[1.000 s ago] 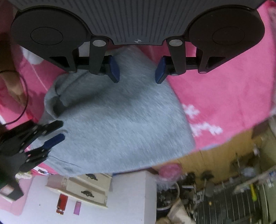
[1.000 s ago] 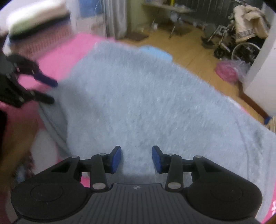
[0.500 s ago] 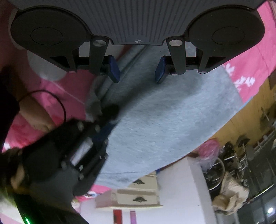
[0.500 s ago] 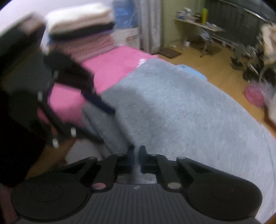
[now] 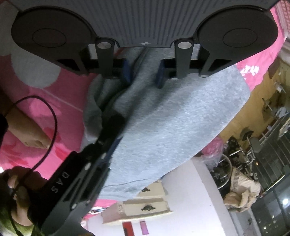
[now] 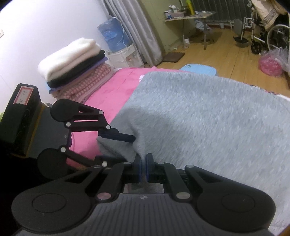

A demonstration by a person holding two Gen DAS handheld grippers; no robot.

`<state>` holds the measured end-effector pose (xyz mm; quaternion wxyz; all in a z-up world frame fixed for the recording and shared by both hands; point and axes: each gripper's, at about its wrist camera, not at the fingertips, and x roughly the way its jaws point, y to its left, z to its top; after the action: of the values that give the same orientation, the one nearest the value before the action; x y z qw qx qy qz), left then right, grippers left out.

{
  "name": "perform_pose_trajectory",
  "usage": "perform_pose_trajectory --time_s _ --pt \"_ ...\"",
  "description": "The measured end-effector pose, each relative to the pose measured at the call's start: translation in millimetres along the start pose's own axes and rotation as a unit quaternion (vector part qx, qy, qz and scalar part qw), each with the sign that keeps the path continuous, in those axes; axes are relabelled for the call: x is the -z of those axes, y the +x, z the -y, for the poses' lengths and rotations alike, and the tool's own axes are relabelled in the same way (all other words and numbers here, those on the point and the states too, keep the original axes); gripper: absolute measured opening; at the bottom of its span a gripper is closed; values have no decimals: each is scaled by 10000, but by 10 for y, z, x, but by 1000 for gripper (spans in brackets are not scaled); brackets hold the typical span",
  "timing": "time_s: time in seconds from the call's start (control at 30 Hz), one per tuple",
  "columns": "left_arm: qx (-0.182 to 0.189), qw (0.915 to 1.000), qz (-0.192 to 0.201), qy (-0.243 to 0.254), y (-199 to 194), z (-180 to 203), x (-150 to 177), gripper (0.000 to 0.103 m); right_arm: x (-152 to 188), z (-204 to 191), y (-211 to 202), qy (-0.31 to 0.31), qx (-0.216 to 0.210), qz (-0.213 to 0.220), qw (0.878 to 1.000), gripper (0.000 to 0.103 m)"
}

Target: Fold clothes

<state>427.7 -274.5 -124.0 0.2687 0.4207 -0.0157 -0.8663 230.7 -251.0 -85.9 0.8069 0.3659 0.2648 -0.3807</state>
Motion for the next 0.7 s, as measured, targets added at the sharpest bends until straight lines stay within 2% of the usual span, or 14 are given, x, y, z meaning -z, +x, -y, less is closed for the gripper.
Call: perform_pose_trajectory --time_s 0.07,0.17,0.3,0.53,0.6,0.7 --pt "-47 9999 97 -10 -29 -22 -20 10 3 33 -18 143 -92 5 9999 9" --pt "-101 9998 186 -34 -77 -55 -19 7 22 75 -111 240 -426 140 9987 10" --pt "-94 9997 176 -112 -76 -72 -13 6 52 103 -158 217 -955 4 9952 10" --pt "-116 9987 311 -387 -94 -151 -41 6 32 389 -349 636 -942 499 9923 10" --pt "-116 9984 339 -443 -104 -162 -41 6 44 377 -293 378 -729 356 9960 10" --pt "-111 9981 347 -499 -101 -178 -53 6 67 217 -155 -358 -367 95 9986 10"
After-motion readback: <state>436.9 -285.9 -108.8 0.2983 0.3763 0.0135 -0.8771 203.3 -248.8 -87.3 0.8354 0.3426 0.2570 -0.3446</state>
